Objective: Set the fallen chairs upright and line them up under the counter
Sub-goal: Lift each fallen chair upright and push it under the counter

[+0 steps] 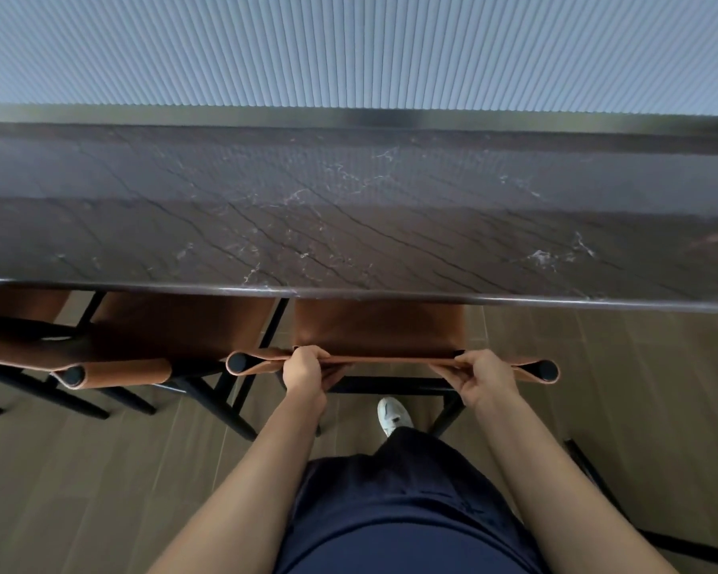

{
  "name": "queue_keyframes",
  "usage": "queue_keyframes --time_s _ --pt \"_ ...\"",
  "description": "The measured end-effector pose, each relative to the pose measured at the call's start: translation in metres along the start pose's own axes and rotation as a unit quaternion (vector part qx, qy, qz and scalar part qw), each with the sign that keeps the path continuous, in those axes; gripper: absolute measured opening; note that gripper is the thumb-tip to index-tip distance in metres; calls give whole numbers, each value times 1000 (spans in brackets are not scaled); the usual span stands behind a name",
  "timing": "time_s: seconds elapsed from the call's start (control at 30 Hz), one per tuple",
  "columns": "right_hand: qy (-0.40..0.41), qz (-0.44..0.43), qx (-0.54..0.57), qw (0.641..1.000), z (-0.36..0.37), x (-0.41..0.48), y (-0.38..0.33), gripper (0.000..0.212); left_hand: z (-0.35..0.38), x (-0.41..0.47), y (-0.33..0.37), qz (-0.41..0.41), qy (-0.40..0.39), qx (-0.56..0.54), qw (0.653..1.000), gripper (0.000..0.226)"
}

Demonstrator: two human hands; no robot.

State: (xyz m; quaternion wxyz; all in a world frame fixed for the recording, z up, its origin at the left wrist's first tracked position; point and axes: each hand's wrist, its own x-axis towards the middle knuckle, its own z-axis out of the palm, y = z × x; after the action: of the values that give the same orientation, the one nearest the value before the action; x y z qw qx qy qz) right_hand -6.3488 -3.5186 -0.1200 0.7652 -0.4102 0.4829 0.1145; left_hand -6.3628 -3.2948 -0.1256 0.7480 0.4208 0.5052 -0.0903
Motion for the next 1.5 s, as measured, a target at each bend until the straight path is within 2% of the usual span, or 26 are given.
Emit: queue_keyframes --time_s 0.27,0.4,0.53,0.67,0.83,1.03,1.13,1.23,1.4,1.5 --pt "-9 -16 11 1000 -3 -3 4 34 -1 1 -1 2 1 2 1000 15" --pt "-10 -24 11 1000 -6 -3 6 34 -6 -1 -1 -8 -25 2 1000 20" --pt "-19 -21 10 1000 -7 -3 8 18 -10 -6 3 -30 -68 -16 997 13" --pt "-19 -22 22 999 -7 -2 8 24 -16 -12 11 -68 -130 -14 989 12" --pt "-23 0 26 999 -7 -4 4 21 -17 -15 16 -93 -149 -30 984 21" --pt "-43 4 45 998 -11 -13 7 14 -17 -19 19 -106 -146 -13 983 12" --pt "-59 -1 59 997 -14 -25 13 9 -16 -26 18 -91 -152 -3 984 5" --pt "-73 -3 37 997 -20 -40 14 5 -17 -34 12 -70 -160 -6 985 11" --pt "-121 -17 -22 992 -42 -65 11 17 -18 -46 0 -36 -151 -72 985 20" --pt "-145 -30 -25 989 -57 -79 9 22 -17 -60 -8 -13 -158 -71 985 27"
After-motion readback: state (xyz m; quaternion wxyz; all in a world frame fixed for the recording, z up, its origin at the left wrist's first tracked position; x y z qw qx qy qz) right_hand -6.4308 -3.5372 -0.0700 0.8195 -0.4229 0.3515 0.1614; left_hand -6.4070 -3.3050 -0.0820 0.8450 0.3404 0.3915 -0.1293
